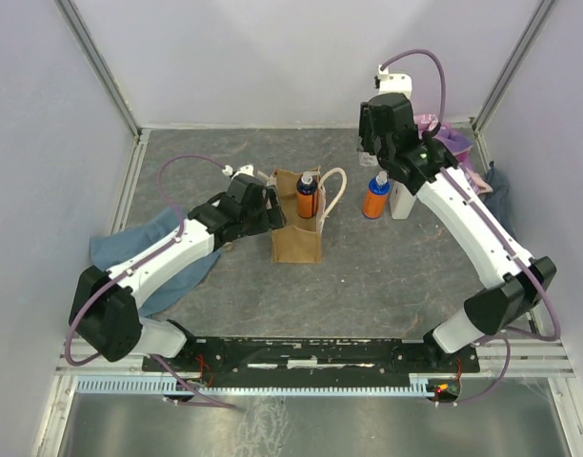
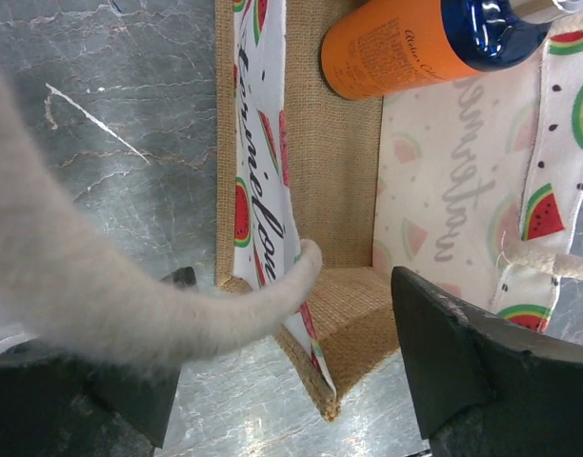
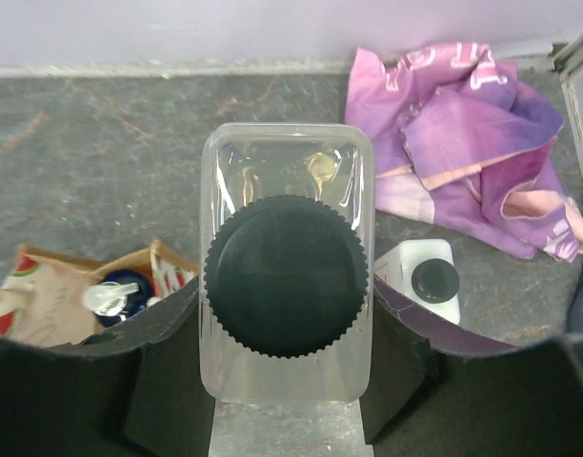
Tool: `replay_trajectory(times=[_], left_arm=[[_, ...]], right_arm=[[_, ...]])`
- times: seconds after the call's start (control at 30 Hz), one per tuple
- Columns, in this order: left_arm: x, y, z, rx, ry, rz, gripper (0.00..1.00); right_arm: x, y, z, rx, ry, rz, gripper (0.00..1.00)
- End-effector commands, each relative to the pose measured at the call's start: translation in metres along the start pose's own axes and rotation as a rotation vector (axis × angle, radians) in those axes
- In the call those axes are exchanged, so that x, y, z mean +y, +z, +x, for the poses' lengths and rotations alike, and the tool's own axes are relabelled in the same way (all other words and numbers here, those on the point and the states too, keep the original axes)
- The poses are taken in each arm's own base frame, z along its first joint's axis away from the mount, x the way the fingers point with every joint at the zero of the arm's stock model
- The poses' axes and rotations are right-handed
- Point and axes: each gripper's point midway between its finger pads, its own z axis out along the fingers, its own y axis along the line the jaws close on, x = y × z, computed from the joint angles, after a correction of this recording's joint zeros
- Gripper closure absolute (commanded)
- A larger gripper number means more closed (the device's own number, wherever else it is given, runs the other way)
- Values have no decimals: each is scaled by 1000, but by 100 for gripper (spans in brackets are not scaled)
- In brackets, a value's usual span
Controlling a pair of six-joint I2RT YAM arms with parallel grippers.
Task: Take the personal care products out of the canvas bag
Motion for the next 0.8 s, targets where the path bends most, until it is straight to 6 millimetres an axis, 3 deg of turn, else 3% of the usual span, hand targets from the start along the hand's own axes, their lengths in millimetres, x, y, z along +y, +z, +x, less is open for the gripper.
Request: replay_trajectory(times=[0.0, 0.1, 0.3, 0.57, 0.77], left_arm=[[-6, 3, -9, -42, 6, 16, 18], [-1, 3, -7, -44, 24, 0, 40], [16, -6, -10, -70, 60, -68, 58], [27, -8, -7, -59, 91, -113, 62], [30, -7, -1, -43, 96, -112, 62]], right_arm=[[12, 17, -33, -132, 102, -45, 62], [16, 33, -19, -111, 93, -54, 62], [27, 62, 9, -52, 69, -57, 63], [30, 101, 59, 54, 39, -3, 63], [29, 115, 97, 115, 24, 12, 63]])
